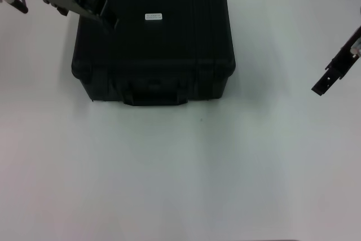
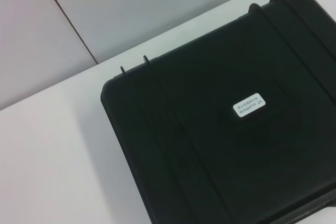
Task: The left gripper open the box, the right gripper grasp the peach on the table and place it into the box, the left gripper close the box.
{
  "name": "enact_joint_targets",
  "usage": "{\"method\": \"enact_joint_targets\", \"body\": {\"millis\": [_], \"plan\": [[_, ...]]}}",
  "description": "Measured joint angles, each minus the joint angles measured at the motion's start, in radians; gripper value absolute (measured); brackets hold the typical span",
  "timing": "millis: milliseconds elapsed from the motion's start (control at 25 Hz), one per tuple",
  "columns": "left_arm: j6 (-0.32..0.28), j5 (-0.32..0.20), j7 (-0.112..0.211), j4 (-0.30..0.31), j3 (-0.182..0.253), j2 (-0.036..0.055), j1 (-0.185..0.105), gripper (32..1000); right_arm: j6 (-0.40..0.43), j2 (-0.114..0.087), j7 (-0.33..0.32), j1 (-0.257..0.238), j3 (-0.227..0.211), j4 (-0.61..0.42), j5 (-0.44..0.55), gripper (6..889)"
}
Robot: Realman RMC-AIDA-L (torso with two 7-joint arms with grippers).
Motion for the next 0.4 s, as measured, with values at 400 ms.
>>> {"method": "enact_joint_targets", "body": {"millis": [400], "plan": [[-0.001,-0.003,0.005,-0.008,0.001,-0.0011,-0.002,836,0.0,0.0,0.0,0.0,0.0,0.0,0.0,866]]}}
